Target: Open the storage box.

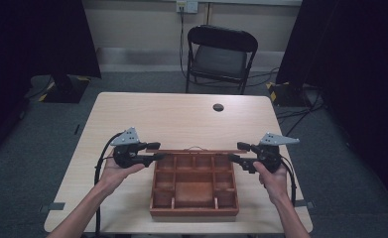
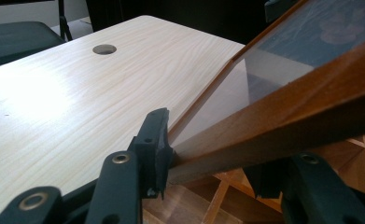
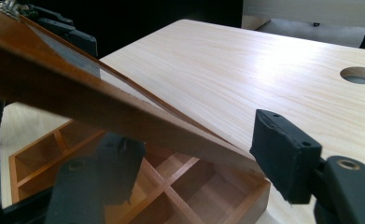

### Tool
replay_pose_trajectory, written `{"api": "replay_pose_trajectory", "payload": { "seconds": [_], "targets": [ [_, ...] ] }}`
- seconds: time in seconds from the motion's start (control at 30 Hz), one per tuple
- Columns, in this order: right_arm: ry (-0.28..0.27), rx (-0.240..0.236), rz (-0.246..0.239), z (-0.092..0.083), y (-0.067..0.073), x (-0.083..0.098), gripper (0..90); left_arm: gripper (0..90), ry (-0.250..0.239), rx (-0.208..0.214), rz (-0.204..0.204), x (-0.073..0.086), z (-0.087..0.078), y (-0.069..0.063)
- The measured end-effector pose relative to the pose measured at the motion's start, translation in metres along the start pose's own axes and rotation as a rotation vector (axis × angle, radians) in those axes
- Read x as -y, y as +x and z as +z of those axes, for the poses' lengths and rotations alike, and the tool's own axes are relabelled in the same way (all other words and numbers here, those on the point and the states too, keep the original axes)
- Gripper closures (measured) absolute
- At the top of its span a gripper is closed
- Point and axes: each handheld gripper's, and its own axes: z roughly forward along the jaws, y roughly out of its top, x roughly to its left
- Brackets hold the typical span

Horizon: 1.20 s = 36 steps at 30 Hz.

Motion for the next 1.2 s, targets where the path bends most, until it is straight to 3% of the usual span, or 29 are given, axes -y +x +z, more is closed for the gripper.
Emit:
{"api": "replay_pose_trajectory", "payload": {
  "seconds": [0.23, 0.47, 0.57, 0.93, 1.2],
  "targets": [
    [-0.012, 0.006, 0.013, 0.004, -0.006, -0.002, 35.2, 56.3, -0.014, 0.001, -0.024, 0.001, 0.003, 0.007],
    [0.003, 0.006, 0.020, 0.014, -0.013, -0.002, 36.1, 57.2, 0.006, -0.015, -0.035, 0.004, 0.007, 0.015],
    [0.005, 0.004, 0.022, 0.018, -0.015, -0.002, 37.4, 58.0, 0.002, -0.016, -0.059, 0.006, 0.009, 0.018],
    [-0.007, -0.002, 0.042, 0.027, -0.023, -0.001, 42.1, 59.5, 0.005, -0.009, -0.073, 0.002, 0.013, 0.025],
    [0.015, 0.005, 0.055, 0.037, -0.027, 0.001, 45.0, 59.5, -0.004, -0.016, -0.071, 0.002, 0.017, 0.029]
  ]
}}
